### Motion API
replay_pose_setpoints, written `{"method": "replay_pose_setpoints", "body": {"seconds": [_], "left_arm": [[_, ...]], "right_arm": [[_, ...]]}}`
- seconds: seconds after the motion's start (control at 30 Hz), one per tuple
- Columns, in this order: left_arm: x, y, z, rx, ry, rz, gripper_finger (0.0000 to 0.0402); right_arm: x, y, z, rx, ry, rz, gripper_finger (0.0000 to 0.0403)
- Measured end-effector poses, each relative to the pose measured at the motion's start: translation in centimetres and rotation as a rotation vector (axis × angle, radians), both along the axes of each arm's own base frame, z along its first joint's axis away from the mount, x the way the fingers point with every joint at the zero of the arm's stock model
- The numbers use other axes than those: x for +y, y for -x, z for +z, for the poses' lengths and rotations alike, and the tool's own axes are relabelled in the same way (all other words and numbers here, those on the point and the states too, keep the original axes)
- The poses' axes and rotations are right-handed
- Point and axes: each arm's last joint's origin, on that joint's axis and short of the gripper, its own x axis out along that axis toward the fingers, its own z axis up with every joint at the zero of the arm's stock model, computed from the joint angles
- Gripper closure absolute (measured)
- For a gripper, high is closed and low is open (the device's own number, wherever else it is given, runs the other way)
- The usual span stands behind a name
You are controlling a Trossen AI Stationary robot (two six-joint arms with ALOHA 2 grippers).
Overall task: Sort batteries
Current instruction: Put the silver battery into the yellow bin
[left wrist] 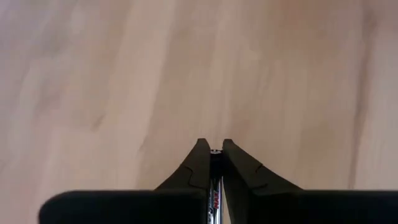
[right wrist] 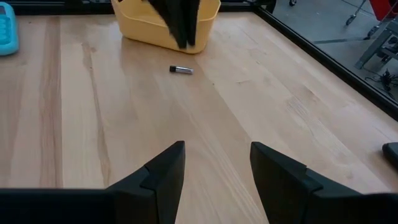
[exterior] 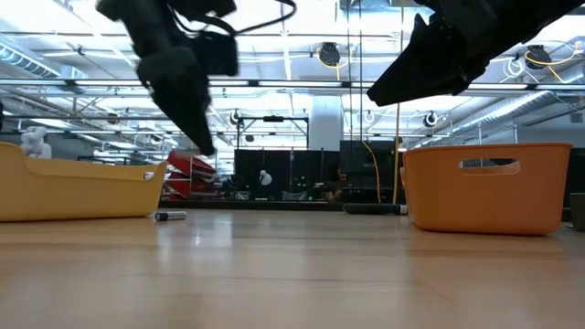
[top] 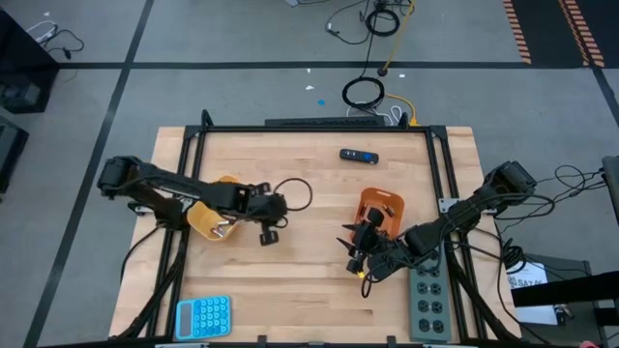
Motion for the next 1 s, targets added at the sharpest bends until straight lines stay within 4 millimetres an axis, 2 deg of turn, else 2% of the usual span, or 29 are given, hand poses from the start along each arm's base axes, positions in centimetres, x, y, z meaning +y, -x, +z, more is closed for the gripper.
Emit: {"method": "replay_pose_setpoints", "body": {"seconds": [0.17, 0.3, 0.37, 0.57, 0.73, 1.0], "left_arm": [[-0.6, 3.3, 2.3, 0.017, -0.043, 0.136, 0.0378], [-1.0, 5.9, 2.4, 0.007, -0.049, 0.275, 0.0378], [-0.9, 7.2, 2.1, 0.003, -0.041, 0.376, 0.0378], [-0.4, 10.2, -1.2, 0.057, -0.035, 0.593, 0.0362], [0.0, 10.9, -3.0, 0.064, -0.056, 0.632, 0.0356], [0.4, 10.8, -3.1, 0.056, -0.052, 0.648, 0.0354]], "right_arm": [[0.0, 0.0, 0.0, 0.000, 0.000, 0.001, 0.0229], [0.0, 0.0, 0.0, 0.000, 0.001, 0.002, 0.0229], [0.0, 0.0, 0.0, 0.000, 0.001, 0.002, 0.0229], [0.1, 0.0, 0.0, -0.005, 0.002, 0.004, 0.0229], [0.2, -0.3, 0.4, -0.032, 0.015, 0.025, 0.0229], [0.2, -0.4, 0.5, -0.035, 0.026, 0.039, 0.0229]]}}
